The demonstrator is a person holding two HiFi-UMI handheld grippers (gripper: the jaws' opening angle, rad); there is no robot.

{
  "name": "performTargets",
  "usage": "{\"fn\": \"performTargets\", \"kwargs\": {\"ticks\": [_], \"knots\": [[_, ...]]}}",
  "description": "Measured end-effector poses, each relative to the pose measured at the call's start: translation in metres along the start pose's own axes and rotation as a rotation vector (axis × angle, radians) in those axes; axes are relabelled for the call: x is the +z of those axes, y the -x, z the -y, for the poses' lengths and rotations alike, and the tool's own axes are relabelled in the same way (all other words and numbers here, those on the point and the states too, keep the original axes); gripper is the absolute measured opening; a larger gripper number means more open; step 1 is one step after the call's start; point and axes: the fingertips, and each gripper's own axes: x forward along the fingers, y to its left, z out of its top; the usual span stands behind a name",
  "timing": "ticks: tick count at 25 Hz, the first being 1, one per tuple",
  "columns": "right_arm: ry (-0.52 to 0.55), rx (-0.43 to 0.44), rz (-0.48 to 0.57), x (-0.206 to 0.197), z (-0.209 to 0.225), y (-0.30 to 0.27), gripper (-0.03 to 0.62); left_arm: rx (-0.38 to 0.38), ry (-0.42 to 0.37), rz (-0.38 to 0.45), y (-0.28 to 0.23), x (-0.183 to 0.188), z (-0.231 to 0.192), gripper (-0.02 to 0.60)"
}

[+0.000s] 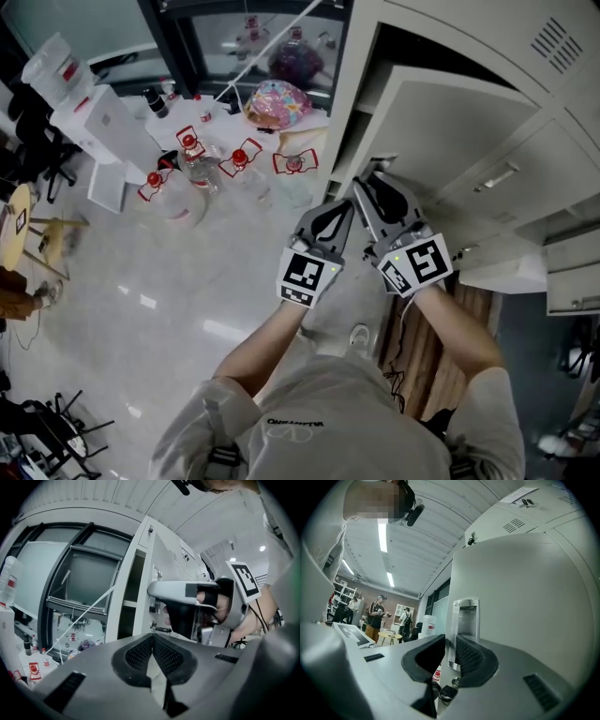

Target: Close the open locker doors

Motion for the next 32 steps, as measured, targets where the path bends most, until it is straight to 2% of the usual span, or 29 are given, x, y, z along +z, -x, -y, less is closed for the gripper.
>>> {"fn": "performTargets", "kwargs": {"ticks": [8,23,32], "knots": [[0.009,-0.046,-0.006,-0.004,0.010,-0.011,0.064,-0.002,-0.003,0.006,-0.023,-0.001,-0.014,0.003],[0.002,-0.115,-0.005,-0.007,0.025,-0.023,0.066,-0.010,-0.011,0.005,-0.041,-0.001,-0.027,0.003],[-0.001,-0.128,-0.028,-0.017,0.032,-0.023,0.064,0.003,-0.002,0.000,-0.060,-0.004,-0.046,0.003]]}}
